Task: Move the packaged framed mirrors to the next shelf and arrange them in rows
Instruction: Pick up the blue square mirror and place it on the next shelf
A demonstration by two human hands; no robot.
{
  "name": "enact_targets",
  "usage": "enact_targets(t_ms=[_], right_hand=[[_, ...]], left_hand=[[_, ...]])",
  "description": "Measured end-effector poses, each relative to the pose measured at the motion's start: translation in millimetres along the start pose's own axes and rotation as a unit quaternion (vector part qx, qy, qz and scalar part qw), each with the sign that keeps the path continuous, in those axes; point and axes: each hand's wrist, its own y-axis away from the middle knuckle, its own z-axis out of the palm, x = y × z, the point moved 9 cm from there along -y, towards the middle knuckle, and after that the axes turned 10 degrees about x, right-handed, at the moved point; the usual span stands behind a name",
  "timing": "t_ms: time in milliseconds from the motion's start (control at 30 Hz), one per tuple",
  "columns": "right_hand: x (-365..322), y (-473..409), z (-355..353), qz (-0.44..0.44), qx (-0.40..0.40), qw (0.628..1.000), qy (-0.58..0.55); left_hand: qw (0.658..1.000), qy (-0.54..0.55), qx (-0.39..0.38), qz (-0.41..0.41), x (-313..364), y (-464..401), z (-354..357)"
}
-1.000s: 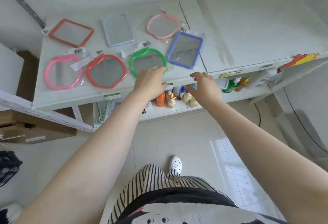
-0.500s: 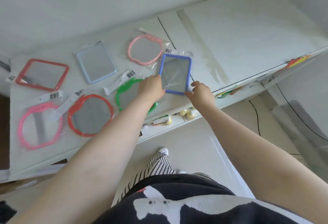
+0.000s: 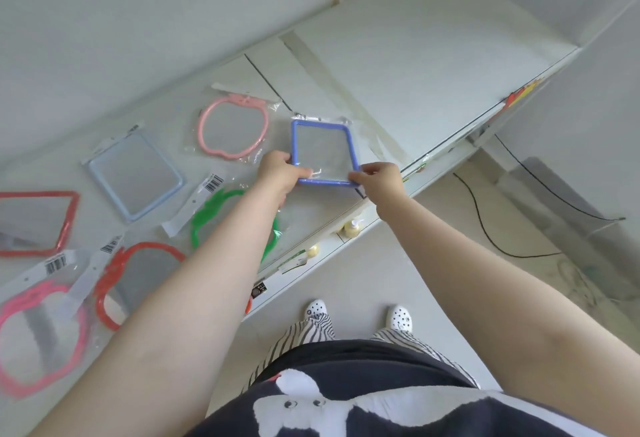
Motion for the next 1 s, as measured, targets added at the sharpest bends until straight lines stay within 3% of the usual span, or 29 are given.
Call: enact_targets(t_ms=[100,333,500,733,1000], right_hand=[[-8,-10,-30,0.028,-0.003,0.996,-0.083],[-14,-48,-126,0.049,0.001,0.980,-0.192],[2,-88,-221,0.049,0.024,0.980,-0.193],[18,-146,-334,0.031,0.041,0.980,-0.192],[24,-195,-390,0.037,0.047,0.974,-0.217]], left_hand=[[0.994,0.094,-0.034,-0.050,16,7,24],[0.972,0.219,-0.080,-0.043,84,43,106],[0.968,0.212,-0.128,-0.047,128,83,187],[0.962,0.243,-0.117,-0.046,176,127,293],[0.962,0.247,-0.108,-0.027,224,126,355]])
